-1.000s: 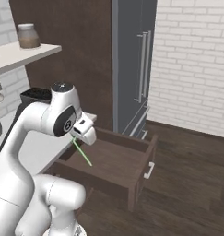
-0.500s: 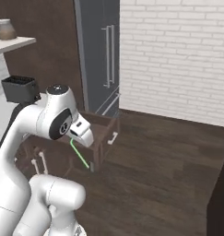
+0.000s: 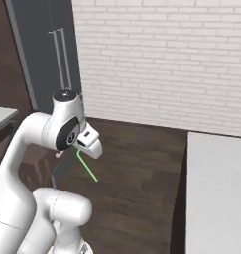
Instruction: Take a straw from the drawer in front and place it inside the glass cup on the dining counter.
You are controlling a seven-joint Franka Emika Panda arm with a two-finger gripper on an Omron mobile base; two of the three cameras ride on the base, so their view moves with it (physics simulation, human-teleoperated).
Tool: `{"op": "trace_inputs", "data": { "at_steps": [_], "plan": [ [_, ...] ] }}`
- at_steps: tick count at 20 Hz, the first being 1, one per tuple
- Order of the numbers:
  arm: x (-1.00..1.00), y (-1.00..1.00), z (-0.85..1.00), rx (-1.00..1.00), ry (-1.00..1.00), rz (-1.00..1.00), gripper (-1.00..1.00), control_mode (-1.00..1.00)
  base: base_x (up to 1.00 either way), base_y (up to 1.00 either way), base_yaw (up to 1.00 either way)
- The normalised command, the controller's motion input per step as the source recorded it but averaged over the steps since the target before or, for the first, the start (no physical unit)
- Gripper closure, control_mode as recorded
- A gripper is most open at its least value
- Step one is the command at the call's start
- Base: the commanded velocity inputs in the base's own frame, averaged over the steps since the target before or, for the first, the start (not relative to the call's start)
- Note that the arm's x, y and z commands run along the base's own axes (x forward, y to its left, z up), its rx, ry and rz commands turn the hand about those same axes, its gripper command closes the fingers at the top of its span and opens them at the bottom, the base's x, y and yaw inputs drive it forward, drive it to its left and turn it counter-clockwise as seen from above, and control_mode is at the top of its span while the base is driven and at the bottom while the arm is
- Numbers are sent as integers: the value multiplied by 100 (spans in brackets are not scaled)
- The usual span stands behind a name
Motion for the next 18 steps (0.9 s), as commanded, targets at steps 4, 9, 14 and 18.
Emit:
{"op": "trace_inputs", "data": {
  "at_steps": [4, 9, 14, 18],
  "plan": [
    [0, 0, 0, 0, 0, 0, 100, 100, 100, -15, -1],
    [0, 0, 0, 0, 0, 0, 100, 100, 100, -12, 0],
    [0, 0, 0, 0, 0, 0, 100, 100, 100, -24, 0],
    [0, 0, 0, 0, 0, 0, 100, 100, 100, -34, 0]
  ]
}}
